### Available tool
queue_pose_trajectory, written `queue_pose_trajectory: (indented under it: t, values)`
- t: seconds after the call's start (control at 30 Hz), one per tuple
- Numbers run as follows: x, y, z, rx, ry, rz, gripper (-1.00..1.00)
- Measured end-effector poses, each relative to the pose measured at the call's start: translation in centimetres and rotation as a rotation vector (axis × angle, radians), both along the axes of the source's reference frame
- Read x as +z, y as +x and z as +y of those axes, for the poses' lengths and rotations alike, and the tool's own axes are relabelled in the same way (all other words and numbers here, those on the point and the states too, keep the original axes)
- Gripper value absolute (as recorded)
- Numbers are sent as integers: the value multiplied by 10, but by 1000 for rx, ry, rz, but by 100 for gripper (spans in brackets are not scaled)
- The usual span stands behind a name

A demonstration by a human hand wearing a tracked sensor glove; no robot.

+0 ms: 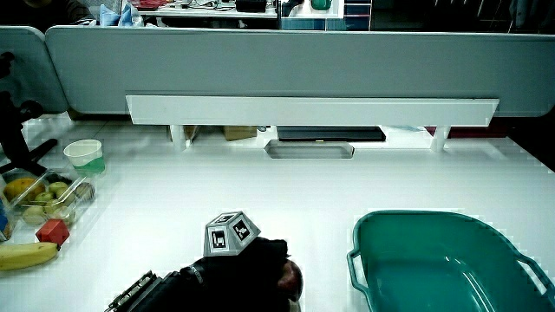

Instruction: Place apple on desk

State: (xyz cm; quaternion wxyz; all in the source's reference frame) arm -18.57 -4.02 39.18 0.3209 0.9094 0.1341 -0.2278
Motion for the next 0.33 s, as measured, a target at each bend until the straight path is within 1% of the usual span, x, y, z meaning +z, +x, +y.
queue_pose_trajectory:
  t: [0.03,0.1,0.17,0.2,0.23,0.27,0.3,0.33]
  values:
    - [1,0,1,6,19,-22,-48]
    - [2,0,3,6,-2,-20,-56]
    - [1,-1,6,-9,-14,-68,-63]
    - [1,-2,8,4,-7,-66,-67]
    - [3,-4,10,-11,-14,-58,-70]
    - [6,-7,12,-40,-43,-40,-74]
    - [7,-9,14,-48,-55,-50,-78]
    - [11,-13,16,-67,-59,-6,-81]
